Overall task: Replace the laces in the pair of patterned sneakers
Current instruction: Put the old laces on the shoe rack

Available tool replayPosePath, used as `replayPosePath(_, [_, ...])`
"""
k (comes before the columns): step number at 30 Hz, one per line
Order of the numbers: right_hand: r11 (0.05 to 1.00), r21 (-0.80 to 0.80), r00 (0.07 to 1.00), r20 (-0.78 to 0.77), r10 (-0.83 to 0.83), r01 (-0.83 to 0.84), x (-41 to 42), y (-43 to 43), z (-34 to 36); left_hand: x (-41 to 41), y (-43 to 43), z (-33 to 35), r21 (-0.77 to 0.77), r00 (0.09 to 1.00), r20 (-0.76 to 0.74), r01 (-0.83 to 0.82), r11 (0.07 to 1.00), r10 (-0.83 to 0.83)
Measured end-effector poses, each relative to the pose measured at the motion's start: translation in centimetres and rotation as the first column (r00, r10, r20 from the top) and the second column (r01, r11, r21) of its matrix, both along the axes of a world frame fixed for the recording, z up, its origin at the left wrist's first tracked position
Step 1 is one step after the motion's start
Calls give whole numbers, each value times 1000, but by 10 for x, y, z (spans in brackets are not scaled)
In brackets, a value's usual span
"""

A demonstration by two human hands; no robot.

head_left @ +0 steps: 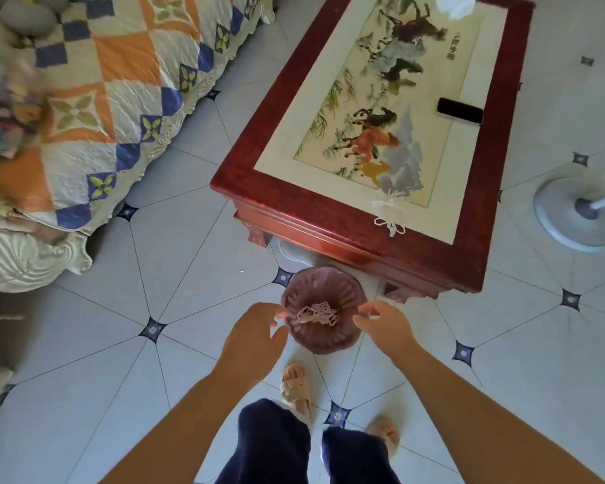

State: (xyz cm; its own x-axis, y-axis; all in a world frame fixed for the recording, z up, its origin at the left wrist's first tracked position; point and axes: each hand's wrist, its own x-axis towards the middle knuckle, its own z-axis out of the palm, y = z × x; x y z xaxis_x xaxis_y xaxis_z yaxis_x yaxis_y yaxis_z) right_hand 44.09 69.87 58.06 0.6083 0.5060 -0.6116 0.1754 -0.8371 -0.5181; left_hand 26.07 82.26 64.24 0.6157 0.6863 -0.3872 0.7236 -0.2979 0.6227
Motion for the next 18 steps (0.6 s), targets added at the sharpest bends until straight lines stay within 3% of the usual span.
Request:
replayPosePath(9, [995,-21,995,10,-94,95,-15,-38,13,33,5,0,-77,988,24,153,985,-151])
replayPosePath(12, [992,-23,992,24,-127,127,-17,-61,22,49,-4,10,-31,969,-10,245,969,-245])
replayPosePath(18, [939,21,937,60,-343,342,-30,-136,47,79,-47,26,28,882,-29,472,881,-471])
